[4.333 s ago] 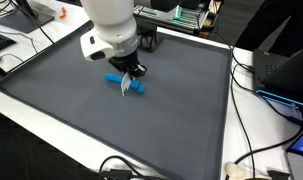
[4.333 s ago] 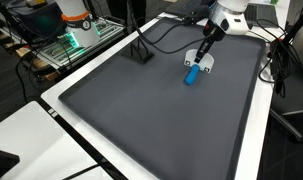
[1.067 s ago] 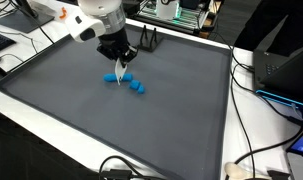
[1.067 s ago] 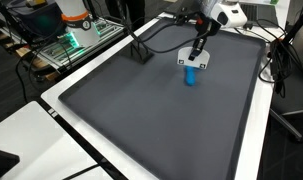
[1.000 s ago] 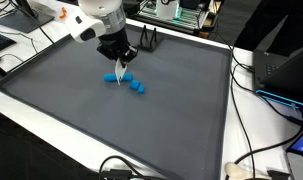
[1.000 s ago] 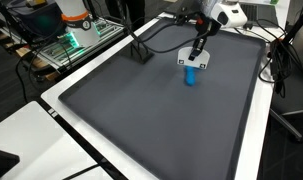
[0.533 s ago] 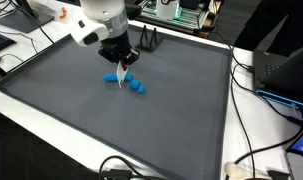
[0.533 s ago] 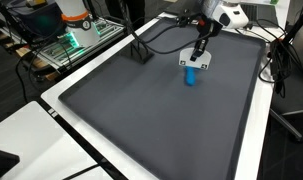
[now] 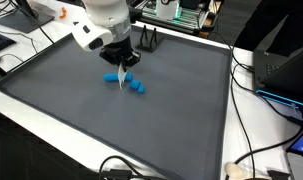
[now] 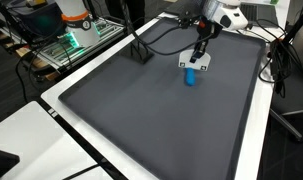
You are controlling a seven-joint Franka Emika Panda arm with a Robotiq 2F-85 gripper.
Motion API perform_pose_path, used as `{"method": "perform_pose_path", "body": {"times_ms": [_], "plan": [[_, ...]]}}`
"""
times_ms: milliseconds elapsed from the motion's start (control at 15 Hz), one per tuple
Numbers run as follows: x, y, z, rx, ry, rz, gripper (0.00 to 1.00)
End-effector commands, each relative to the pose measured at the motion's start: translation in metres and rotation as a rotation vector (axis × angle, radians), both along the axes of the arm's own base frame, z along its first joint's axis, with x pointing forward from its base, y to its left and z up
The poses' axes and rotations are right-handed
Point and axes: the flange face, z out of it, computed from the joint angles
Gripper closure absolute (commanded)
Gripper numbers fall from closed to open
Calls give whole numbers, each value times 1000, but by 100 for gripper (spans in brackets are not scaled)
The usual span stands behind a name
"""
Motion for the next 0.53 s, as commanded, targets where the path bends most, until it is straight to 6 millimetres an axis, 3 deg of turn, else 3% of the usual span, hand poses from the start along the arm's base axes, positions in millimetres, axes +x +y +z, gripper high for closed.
{"method": "perform_pose_path", "body": {"times_ms": [0,467], "plan": [[-3,3,-16,-31,10,37,99],[-9,2,-26,-48,26,50,99]]}}
